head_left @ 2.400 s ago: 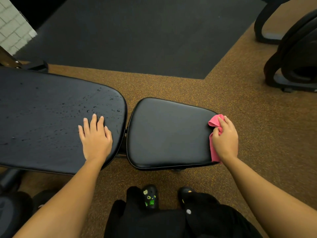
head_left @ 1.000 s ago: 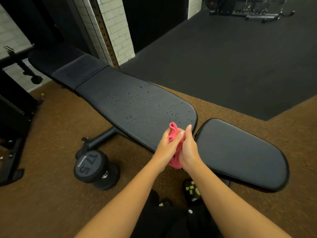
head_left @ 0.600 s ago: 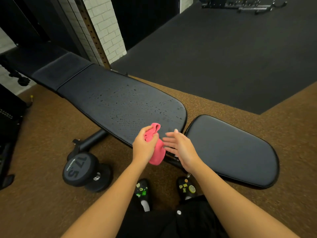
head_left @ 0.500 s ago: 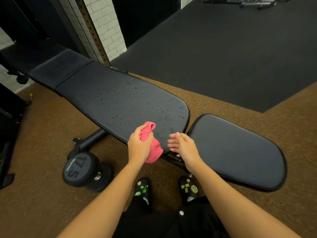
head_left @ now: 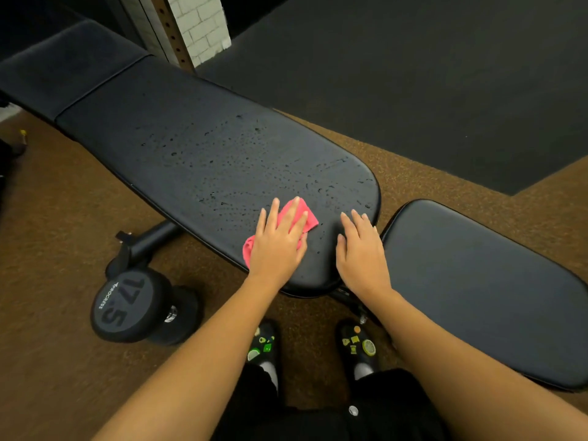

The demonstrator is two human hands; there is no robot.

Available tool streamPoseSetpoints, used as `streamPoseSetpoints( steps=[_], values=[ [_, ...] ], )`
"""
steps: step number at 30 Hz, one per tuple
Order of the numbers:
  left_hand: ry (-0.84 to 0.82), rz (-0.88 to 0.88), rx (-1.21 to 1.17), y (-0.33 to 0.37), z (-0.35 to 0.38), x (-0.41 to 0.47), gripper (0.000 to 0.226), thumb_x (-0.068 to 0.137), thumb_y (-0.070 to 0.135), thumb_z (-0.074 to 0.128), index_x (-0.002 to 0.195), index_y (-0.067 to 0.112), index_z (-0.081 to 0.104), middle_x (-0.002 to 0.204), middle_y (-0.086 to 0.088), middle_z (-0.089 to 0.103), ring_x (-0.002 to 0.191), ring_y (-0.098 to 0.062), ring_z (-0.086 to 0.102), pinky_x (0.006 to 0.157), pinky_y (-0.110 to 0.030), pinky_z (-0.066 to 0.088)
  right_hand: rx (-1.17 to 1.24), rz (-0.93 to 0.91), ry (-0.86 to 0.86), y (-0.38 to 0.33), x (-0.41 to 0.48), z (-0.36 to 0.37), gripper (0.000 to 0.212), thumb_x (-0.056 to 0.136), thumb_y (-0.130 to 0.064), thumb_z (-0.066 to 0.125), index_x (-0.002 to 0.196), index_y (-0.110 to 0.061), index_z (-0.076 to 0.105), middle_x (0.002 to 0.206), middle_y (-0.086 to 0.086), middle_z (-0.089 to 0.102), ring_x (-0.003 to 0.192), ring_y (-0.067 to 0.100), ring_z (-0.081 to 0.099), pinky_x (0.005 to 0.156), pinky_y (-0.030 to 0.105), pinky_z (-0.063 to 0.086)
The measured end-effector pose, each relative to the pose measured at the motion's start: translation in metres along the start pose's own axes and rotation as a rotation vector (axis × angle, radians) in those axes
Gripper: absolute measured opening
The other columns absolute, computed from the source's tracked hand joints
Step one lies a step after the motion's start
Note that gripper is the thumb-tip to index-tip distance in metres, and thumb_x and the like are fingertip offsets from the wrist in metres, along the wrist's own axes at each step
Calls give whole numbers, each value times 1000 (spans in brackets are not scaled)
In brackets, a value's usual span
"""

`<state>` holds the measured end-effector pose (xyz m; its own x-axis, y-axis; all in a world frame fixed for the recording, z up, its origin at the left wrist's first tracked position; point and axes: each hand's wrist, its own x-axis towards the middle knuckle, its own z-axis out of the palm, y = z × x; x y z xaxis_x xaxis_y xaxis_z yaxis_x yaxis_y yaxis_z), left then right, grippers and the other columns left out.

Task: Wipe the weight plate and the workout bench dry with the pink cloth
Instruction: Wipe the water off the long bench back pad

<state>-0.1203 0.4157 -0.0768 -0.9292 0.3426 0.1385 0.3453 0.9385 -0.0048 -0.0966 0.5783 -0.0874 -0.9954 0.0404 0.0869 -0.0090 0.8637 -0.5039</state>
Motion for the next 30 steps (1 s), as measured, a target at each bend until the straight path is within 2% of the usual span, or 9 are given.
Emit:
streamPoseSetpoints(
  steps=[2,5,9,11,15,20,23,26,30],
  values=[
    [-29,36,26,-13,-1,11,47,89,31,34,124,15,59,140,-8,49,124,-42,46,98,-54,40,-138,-35,-48,2,1,10,46,97,-21,38,140,-4,40,145,17,39,137,35,32,110,50,26],
    [-32,-8,-18,-30,-4,27,49,89,32,32,124,12,59,139,-11,49,124,-47,44,98,-58,37,-208,-39,-70,2,1,17,50,95,-26,32,139,-4,41,143,19,42,133,37,38,106,53,31],
    [25,-38,-154,-24,-6,19,47,85,26,36,114,3,65,131,-19,55,115,-48,52,89,-51,48,-206,-55,-74,3,1,16,49,97,-23,35,141,-2,37,145,21,38,135,38,34,110,51,26],
    [53,3,-177,-17,-5,1,44,84,24,38,111,2,66,127,-19,58,113,-44,55,88,-49,50,-192,-56,-71,2,1,15,50,96,-23,33,140,0,37,145,22,38,135,39,33,110,50,26],
    [42,102,-207,-6,-3,-29,42,86,22,41,114,4,66,130,-16,56,119,-40,53,98,-47,44,-173,-47,-68,1,0,19,51,94,-22,31,139,2,38,143,24,39,134,40,34,110,49,26],
    [60,232,-54,-28,-4,-11,42,85,25,39,112,8,67,127,-16,59,111,-41,58,94,-49,46,-208,-72,-57,5,2,18,51,95,-24,32,140,0,38,144,23,39,135,38,34,112,48,24],
    [37,122,-26,-50,-9,12,44,85,26,37,112,7,67,127,-18,58,109,-46,56,93,-55,44,-212,-91,-67,6,3,15,48,99,-23,34,143,-3,34,148,20,34,138,35,28,114,46,18],
    [11,25,-105,-48,-10,14,47,85,25,35,115,3,64,131,-21,54,115,-50,51,97,-57,39,-203,-90,-66,6,3,15,48,100,-22,37,144,-3,32,149,19,32,139,35,26,115,46,16],
    [51,58,-246,-22,-7,-24,41,83,21,42,112,5,67,131,-16,56,122,-39,50,105,-45,34,-179,-68,-80,3,3,18,48,99,-20,36,144,-2,30,150,20,30,140,36,23,115,47,16]
  ],
)
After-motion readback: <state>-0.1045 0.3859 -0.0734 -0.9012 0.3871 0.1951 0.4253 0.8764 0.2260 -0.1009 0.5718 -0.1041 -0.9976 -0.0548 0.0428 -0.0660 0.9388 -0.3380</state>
